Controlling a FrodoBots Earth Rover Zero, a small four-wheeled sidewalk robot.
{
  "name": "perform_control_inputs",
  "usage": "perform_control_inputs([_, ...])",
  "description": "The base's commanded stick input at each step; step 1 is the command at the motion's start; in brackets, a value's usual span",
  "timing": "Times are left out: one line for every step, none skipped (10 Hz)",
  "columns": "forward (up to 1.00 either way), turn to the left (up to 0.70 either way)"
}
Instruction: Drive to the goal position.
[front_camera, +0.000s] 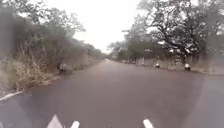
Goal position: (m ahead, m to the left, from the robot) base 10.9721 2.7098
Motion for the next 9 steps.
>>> perform_control_inputs([0.50, 0.00])
perform_control_inputs([0.50, 0.00])
perform_control_inputs([0.50, 0.00])
perform_control_inputs([0.50, 0.00])
perform_control_inputs([0.50, 0.00])
perform_control_inputs([0.50, 0.00])
perform_control_inputs([0.50, 0.00])
perform_control_inputs([0.50, 0.00])
perform_control_inputs([0.50, 0.00])
